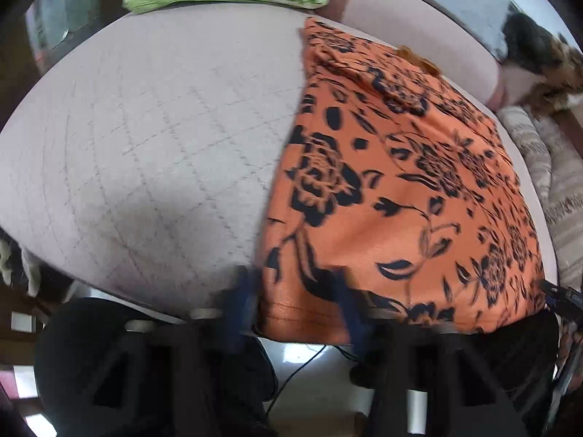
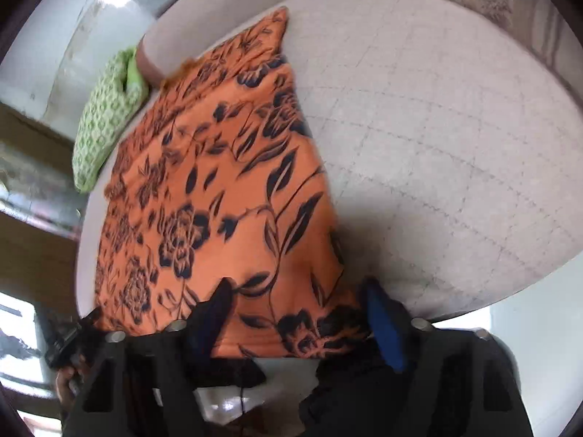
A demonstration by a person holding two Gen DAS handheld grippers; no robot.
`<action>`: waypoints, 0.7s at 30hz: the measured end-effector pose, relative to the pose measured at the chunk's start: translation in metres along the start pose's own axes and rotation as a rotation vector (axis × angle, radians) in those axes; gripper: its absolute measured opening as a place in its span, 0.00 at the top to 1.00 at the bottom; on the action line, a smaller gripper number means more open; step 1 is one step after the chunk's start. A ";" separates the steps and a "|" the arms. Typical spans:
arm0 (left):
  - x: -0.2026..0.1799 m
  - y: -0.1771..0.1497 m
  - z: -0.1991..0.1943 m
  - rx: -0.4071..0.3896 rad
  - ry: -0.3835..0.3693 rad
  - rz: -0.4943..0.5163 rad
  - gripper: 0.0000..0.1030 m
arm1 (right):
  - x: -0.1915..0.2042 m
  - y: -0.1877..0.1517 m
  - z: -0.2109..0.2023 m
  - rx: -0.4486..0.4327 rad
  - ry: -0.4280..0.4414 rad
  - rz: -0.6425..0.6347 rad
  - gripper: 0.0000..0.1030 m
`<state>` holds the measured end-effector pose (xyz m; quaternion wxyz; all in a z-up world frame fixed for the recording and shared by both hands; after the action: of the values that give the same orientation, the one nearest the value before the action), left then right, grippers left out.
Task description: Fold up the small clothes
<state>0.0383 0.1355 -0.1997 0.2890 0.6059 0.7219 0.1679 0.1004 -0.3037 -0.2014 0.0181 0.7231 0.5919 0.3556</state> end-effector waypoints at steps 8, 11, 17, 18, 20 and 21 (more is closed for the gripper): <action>-0.004 0.036 -0.056 -0.138 -0.076 -0.034 0.94 | 0.020 0.033 -0.056 -0.159 0.104 0.060 0.90; 0.005 0.013 -0.027 -0.052 -0.057 -0.054 0.94 | 0.002 0.020 -0.042 -0.110 0.046 0.064 0.86; 0.008 0.001 -0.011 -0.007 -0.011 -0.043 0.76 | -0.017 0.008 -0.014 -0.082 0.027 0.139 0.60; 0.004 0.006 -0.014 -0.027 -0.015 -0.036 0.59 | -0.013 0.013 -0.018 -0.102 0.037 0.130 0.38; 0.001 0.019 -0.024 -0.096 0.008 -0.005 0.34 | -0.011 0.021 -0.025 -0.136 0.015 0.096 0.28; 0.002 0.022 -0.026 -0.117 0.023 0.001 0.31 | -0.013 0.024 -0.026 -0.140 -0.004 0.080 0.28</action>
<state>0.0390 0.1449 -0.1671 0.3158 0.5863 0.7137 0.2170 0.1057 -0.3320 -0.1776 0.0557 0.7437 0.5364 0.3950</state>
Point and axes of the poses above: each gripper's, at about its wrist camera, not at the fingertips, and z roughly the way its jaws point, x to its left, y to its top, the point moved 10 cm from there along z, roughly the way its jaws point, and after that the axes turned 13 degrees about -x, right-handed, at the moved point
